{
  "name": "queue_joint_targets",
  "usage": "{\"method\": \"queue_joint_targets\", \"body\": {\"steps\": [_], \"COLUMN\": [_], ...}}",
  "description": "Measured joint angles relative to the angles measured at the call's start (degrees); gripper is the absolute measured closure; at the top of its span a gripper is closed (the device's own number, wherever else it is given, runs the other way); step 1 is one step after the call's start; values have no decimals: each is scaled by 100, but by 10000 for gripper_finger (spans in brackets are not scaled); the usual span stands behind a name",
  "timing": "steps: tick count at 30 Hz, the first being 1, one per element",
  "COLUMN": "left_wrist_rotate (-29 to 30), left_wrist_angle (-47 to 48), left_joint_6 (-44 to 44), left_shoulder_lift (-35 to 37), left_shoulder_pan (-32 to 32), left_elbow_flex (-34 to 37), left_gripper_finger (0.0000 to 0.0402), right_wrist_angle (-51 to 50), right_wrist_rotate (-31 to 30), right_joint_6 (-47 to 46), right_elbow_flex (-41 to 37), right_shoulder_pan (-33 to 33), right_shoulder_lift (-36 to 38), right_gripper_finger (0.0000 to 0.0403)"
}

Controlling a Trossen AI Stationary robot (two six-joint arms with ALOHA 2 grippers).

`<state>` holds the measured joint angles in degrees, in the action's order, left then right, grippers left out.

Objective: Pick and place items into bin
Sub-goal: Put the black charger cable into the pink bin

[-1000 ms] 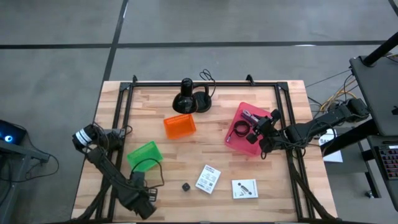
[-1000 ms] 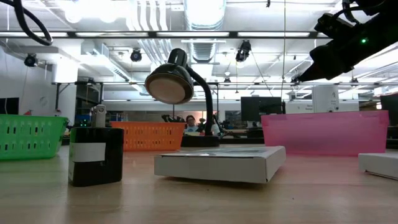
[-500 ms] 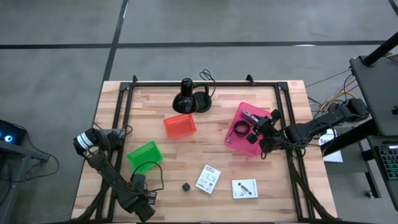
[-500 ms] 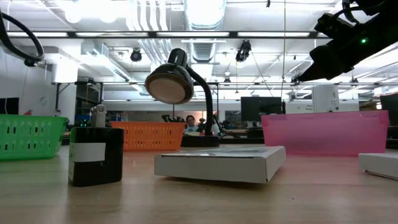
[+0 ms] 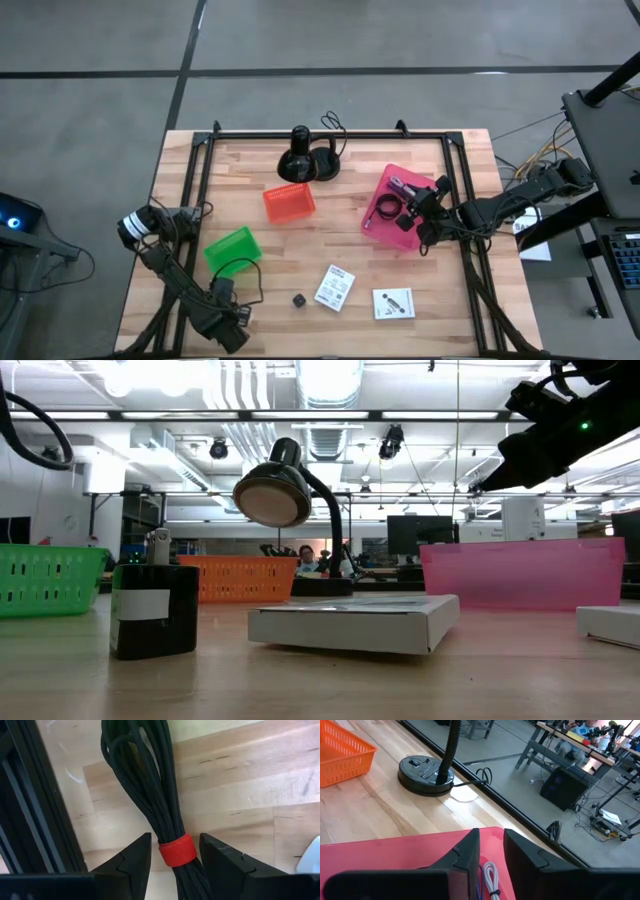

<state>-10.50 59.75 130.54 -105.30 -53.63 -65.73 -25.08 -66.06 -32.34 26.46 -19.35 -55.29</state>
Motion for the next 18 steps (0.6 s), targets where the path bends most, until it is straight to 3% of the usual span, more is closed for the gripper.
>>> {"method": "queue_joint_targets", "body": {"steps": [6,16,18], "left_wrist_rotate": [20,18,-10], "left_wrist_angle": [-65,-113,-97], "left_joint_6": [-236,-410,-513], "left_shoulder_lift": [0,2,12], "left_shoulder_pan": [-2,-2,-2], "left_elbow_flex": [9,64,81], "left_gripper_finger": [259,359,363], "right_wrist_angle": [0,0,0], "right_wrist_rotate": [0,0,0], "right_joint_6": [0,0,0], "right_elbow_flex": [0,0,0], "right_shoulder_pan": [0,0,0], "right_shoulder_lift": [0,0,0], "right_gripper_finger": [330,330,332]}}
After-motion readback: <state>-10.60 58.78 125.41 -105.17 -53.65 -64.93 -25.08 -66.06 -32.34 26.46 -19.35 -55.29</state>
